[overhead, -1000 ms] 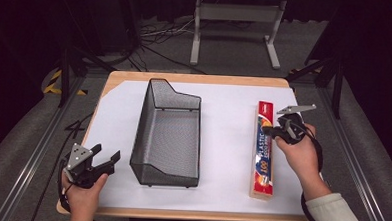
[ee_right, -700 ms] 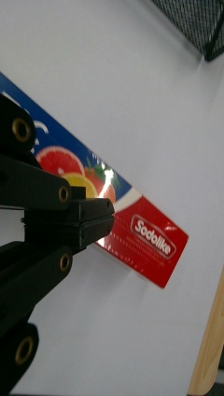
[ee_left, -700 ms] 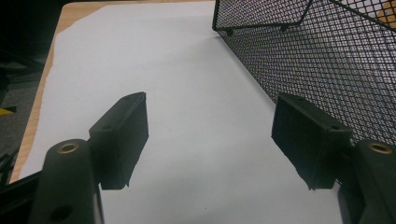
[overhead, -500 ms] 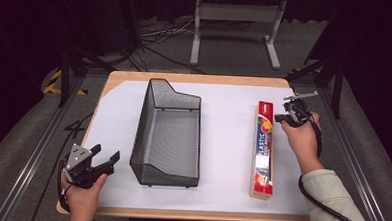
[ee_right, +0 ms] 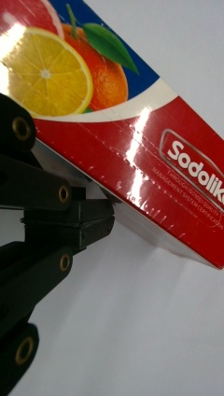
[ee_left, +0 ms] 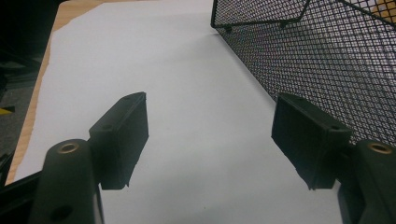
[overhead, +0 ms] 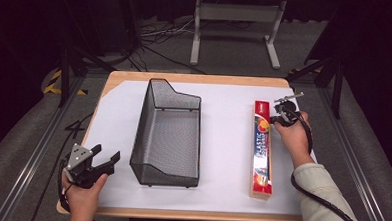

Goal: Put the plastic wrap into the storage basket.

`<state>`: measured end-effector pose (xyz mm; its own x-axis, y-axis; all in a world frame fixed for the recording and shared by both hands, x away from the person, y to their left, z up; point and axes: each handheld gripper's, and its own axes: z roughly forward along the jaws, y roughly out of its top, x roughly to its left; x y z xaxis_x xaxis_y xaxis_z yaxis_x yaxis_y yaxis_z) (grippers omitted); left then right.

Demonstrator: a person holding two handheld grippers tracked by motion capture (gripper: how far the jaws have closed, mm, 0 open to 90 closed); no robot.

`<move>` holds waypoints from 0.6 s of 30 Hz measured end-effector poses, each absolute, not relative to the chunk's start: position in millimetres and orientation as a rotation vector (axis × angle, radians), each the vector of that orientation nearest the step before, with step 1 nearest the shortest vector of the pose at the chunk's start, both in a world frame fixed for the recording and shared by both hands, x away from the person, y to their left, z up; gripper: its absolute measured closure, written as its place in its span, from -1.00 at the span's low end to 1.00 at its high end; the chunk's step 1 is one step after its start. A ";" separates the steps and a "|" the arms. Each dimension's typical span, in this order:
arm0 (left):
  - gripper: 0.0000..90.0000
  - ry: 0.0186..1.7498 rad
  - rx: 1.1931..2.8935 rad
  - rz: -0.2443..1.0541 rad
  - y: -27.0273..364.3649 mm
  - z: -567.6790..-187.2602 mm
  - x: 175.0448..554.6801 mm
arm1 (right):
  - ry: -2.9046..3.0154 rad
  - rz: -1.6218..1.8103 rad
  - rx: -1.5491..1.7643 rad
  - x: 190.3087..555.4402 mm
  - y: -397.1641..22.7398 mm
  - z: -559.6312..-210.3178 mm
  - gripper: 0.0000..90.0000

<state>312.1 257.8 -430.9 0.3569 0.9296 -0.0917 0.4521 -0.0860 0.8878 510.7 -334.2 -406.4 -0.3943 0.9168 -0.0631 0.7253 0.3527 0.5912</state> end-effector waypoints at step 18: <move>-0.38 1.232 1.701 0.647 256.1 -429.8 314.7 | 2.485 0.797 1.135 506.6 -268.8 -408.6 0.69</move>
<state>314.7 256.1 -429.8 0.3642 0.9267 -0.0925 0.4498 -0.0881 0.8888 506.6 -268.8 -408.6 -0.6456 0.7628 -0.0359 0.5998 0.5356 0.5945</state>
